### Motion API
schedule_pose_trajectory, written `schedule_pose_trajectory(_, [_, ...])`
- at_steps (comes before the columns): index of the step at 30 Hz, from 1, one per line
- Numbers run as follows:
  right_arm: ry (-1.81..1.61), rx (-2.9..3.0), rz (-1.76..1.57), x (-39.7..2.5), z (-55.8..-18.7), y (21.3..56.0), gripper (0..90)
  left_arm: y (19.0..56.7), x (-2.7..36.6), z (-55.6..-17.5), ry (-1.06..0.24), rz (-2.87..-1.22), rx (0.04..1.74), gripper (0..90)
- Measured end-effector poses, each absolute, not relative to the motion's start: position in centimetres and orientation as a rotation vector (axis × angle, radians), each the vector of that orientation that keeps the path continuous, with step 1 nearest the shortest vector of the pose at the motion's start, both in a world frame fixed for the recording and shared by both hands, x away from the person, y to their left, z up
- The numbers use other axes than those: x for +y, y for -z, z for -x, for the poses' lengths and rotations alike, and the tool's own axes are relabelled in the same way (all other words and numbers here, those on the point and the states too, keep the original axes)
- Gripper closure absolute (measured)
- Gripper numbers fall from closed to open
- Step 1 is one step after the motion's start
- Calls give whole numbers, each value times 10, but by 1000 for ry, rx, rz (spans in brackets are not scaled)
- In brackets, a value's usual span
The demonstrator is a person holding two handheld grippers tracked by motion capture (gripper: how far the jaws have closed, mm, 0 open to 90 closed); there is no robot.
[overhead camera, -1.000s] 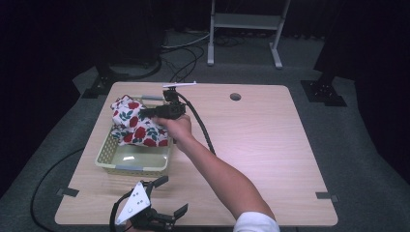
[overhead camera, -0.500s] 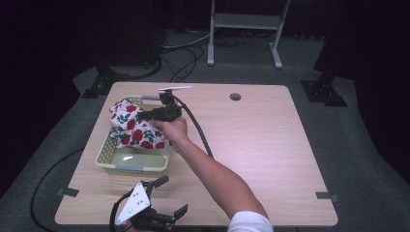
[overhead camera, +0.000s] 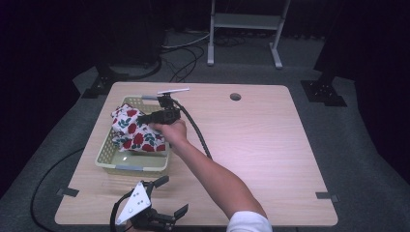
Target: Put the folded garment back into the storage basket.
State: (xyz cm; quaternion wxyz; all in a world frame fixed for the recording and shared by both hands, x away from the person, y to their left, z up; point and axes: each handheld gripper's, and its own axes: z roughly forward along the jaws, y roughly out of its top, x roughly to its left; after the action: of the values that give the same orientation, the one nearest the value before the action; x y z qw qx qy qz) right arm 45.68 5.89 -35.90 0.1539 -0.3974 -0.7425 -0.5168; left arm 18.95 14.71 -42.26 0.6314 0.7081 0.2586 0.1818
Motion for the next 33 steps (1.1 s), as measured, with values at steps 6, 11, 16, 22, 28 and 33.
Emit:
schedule_pose_trajectory(6, [1471, -2137, 1143, 58, -457, 360, 799, 423, 147, -190, -415, -1620, 593, 0])
schedule_pose_trajectory(11, [1468, -2140, 1147, 58, -457, 362, 797, 423, 147, -190, -415, -1625, 590, 0])
schedule_pose_trajectory(16, [1461, -2140, 1137, 60, -456, 363, 793, 423, 147, -190, -416, -1622, 592, 0])
schedule_pose_trajectory(22, [1453, -2142, 1133, 61, -456, 365, 794, 423, 147, -189, -417, -1620, 592, 0])
schedule_pose_trajectory(28, [1451, -2137, 1133, 62, -455, 367, 786, 423, 147, -189, -415, -1621, 591, 0])
schedule_pose_trajectory(33, [1478, -2108, 1156, 59, -456, 366, 737, 423, 147, -190, -415, -1621, 593, 0])
